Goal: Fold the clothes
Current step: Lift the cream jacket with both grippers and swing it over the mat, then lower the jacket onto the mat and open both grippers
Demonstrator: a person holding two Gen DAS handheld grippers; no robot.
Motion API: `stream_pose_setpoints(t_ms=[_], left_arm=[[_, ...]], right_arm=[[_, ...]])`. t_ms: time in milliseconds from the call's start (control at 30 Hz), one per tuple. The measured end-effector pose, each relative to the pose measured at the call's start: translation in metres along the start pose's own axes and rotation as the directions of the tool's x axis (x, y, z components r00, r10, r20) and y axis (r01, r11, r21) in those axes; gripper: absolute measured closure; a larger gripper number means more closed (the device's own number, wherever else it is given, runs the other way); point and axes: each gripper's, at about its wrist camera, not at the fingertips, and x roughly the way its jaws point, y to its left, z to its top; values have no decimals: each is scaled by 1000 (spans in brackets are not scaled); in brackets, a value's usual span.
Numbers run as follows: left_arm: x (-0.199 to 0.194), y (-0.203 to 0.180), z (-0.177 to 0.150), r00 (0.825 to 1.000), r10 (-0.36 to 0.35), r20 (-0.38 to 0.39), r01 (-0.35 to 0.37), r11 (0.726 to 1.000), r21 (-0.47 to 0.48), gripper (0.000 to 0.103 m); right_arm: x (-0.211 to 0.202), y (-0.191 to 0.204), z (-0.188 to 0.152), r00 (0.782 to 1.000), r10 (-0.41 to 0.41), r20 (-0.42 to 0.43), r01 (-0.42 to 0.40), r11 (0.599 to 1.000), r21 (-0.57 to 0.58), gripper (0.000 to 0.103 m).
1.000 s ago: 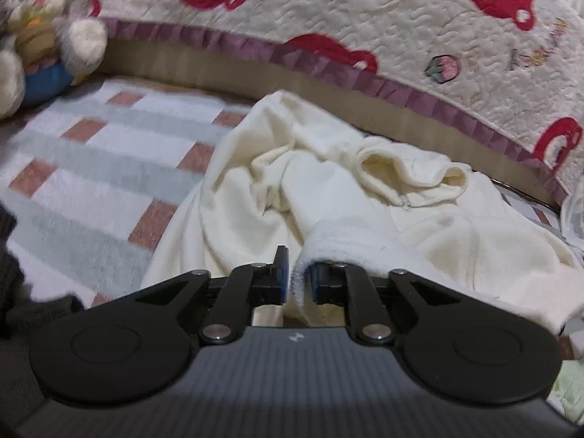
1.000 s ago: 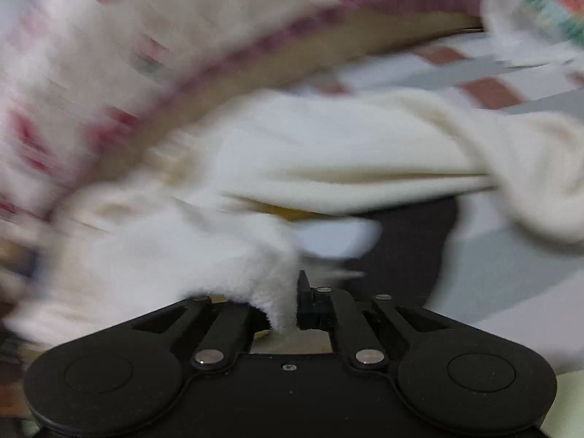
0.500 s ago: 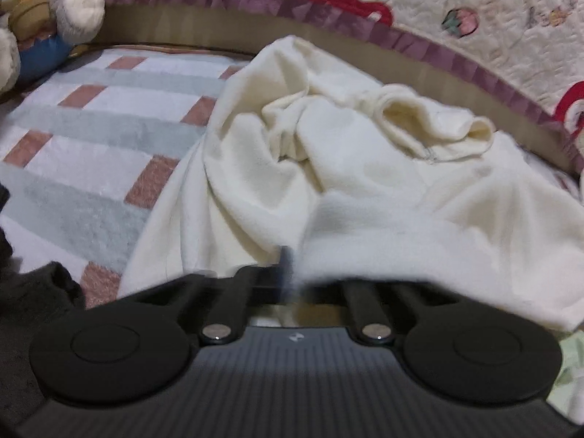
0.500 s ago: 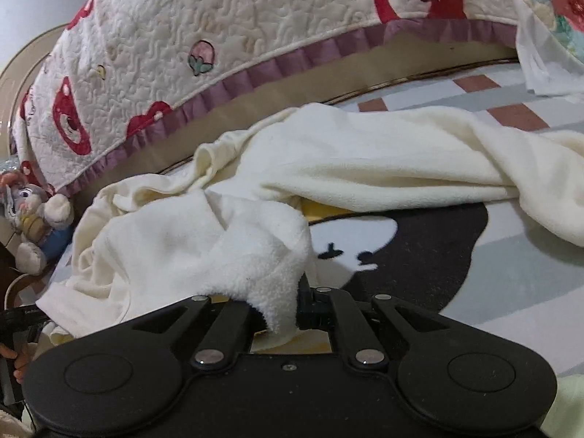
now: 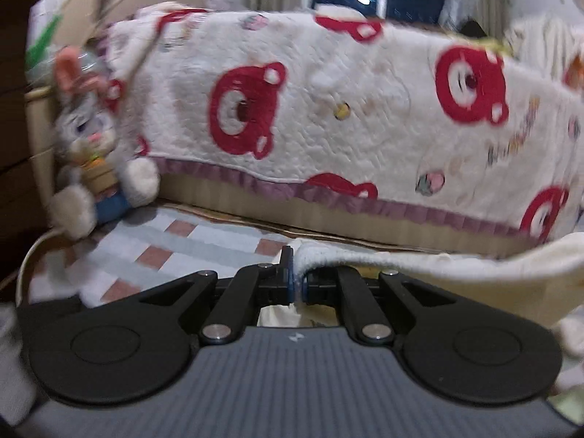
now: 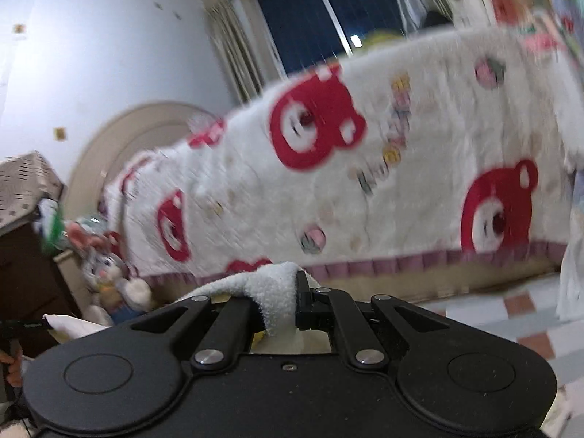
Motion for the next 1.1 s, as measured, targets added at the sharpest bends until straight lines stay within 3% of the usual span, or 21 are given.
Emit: stream_pose_setpoints(t_ms=[67, 100, 200, 233, 267, 433, 533, 600, 633, 733, 800, 833, 867, 967, 1000, 1100], left_arm=[[-10, 7, -32, 995, -7, -102, 3, 999, -40, 99], [-7, 7, -55, 984, -9, -180, 2, 999, -41, 99], [6, -7, -110, 936, 52, -347, -28, 997, 75, 99], [7, -13, -117, 929, 66, -364, -26, 993, 113, 99], [5, -16, -112, 934, 59, -353, -16, 992, 122, 99], [-25, -20, -66, 964, 21, -264, 11, 993, 118, 99], [-47, -10, -62, 959, -10, -284, 37, 995, 88, 99], [-46, -4, -78, 932, -36, -361, 58, 997, 50, 99], [-42, -3, -91, 910, -32, -414, 57, 997, 47, 99], [-22, -5, -131, 829, -4, -559, 54, 996, 73, 99], [-9, -1, -149, 773, -46, -633, 73, 997, 17, 99], [-4, 1, -153, 755, -63, -652, 75, 997, -9, 99], [-1, 2, -155, 743, -71, -665, 78, 997, -19, 99], [1, -2, -149, 737, -39, -675, 92, 995, 43, 98], [0, -4, -149, 730, -31, -683, 100, 993, 62, 96], [-11, -11, -141, 717, -55, -695, 157, 984, 85, 89]], right_arm=[[-13, -12, -28, 997, -44, -62, 47, 998, 33, 99], [-17, -22, -47, 991, -74, -111, 81, 995, 60, 99], [-14, -50, -111, 935, -167, -312, 213, 969, 122, 99], [-13, -52, -120, 922, -189, -338, 235, 966, 103, 99], [-14, -52, -122, 920, -195, -341, 239, 967, 91, 99], [-44, -38, -75, 971, -132, -201, 152, 985, 86, 99], [-64, -34, -75, 972, -128, -195, 145, 986, 78, 99], [-70, -43, -94, 958, -132, -253, 164, 981, 107, 99], [-72, -47, -106, 948, -136, -288, 176, 977, 118, 99], [-64, -61, -154, 891, -149, -428, 226, 965, 133, 99], [-57, -64, -178, 853, -157, -498, 241, 964, 108, 99], [-56, -64, -183, 843, -160, -514, 243, 965, 96, 99], [-56, -64, -185, 841, -154, -519, 239, 966, 100, 99], [-54, -65, -178, 836, -135, -532, 221, 970, 101, 98], [-54, -65, -176, 833, -128, -539, 213, 972, 99, 91], [-52, -55, -171, 785, -63, -616, 123, 991, 55, 89]])
